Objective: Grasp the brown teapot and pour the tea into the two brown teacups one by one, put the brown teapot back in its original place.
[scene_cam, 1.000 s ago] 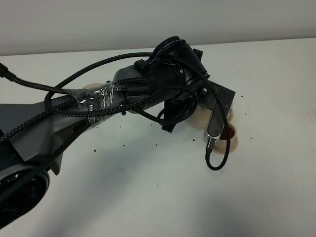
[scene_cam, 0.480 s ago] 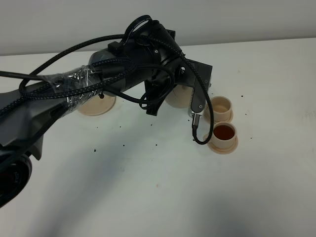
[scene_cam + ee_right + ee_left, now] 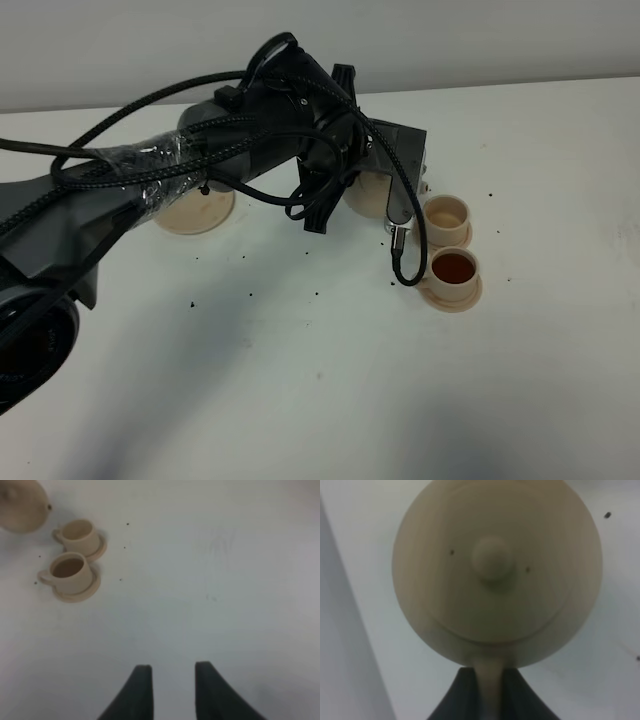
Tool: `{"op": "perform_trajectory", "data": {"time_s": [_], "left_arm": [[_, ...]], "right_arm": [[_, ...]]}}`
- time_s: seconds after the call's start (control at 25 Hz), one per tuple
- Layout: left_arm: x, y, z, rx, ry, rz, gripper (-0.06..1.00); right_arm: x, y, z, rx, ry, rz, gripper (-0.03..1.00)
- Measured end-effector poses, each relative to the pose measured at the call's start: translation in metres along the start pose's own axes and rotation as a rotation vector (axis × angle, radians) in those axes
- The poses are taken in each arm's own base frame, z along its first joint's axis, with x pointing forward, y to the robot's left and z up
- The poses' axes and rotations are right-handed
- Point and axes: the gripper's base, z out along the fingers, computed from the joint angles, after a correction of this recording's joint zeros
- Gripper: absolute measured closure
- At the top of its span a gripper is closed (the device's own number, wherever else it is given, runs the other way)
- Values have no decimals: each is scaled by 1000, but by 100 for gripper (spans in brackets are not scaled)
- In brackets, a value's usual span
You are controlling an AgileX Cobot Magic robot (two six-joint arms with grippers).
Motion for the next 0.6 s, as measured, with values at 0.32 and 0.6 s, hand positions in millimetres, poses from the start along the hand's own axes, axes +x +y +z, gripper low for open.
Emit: {"op": "perform_trajectory", "data": {"time_s": [0.32, 0.6], "left_arm": [[1, -2, 19, -17, -9, 19, 79], [4, -1, 20, -18, -7, 1, 79]], "right_arm": [[0, 0, 0, 0, 0, 0, 73], [0, 0, 0, 0, 0, 0, 73]]}}
